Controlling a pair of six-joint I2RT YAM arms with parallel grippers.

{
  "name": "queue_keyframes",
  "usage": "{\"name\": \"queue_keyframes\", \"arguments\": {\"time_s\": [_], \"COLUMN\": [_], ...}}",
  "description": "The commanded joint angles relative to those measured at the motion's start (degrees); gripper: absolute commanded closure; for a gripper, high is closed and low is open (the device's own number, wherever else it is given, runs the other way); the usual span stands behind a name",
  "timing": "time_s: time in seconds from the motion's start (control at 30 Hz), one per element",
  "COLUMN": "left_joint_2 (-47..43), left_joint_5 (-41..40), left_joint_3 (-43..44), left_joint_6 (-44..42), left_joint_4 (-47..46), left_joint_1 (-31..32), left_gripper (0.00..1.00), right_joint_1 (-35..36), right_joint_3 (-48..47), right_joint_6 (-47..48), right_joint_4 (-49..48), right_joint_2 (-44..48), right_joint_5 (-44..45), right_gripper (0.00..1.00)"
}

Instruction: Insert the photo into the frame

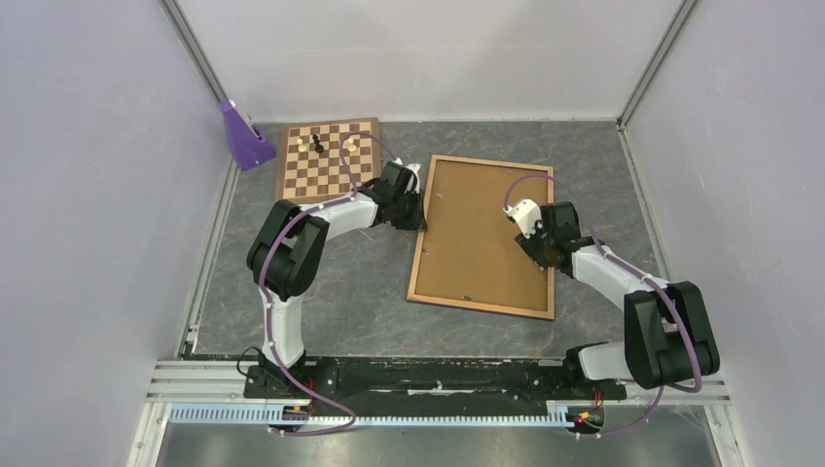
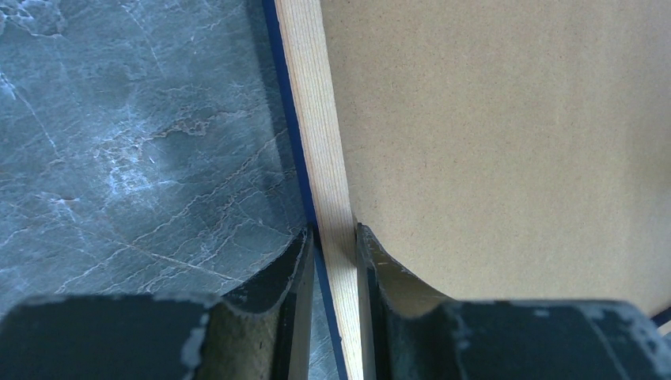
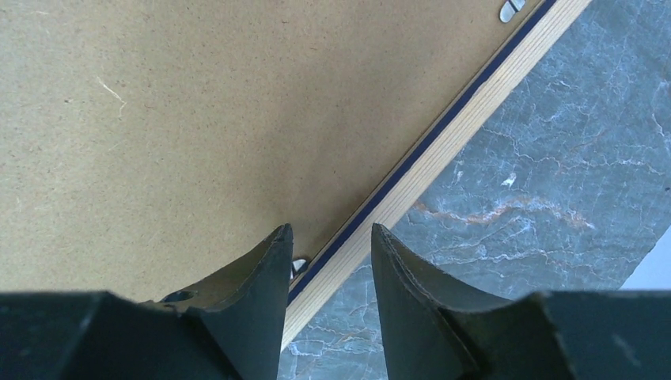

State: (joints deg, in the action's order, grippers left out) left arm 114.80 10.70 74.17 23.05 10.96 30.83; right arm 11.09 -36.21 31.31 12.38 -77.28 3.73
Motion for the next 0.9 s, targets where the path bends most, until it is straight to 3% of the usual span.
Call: {"name": "queue_keyframes", "arguments": {"time_s": [0.0,0.53,0.87], "left_joint_2": [1.04,0.43,0.1], "left_joint_5": [-2.35,-3.7,-4.9], "left_joint_3": [-1.49,-2.1,-2.71], "left_joint_6": [0.54,1.1,2.43], "left_joint_4": [-0.92,-1.64,-2.39], "left_joint_1": [-0.59,-0.68,-0.86], "left_gripper": [0.98,0.98,0.98], "right_joint_1": [-0.06,-0.02,-0.18], "right_joint_3": [-2.11,0.09,-1.31], "right_joint_6": [-0.02,3.55,6.35], "right_joint_4": [-3.5,5.17,10.98], "right_joint_2": [-1.49,0.96,-2.34], "right_joint_5": [0.59,1.51,0.08], "right_gripper": [0.56,0.58,0.61]}}
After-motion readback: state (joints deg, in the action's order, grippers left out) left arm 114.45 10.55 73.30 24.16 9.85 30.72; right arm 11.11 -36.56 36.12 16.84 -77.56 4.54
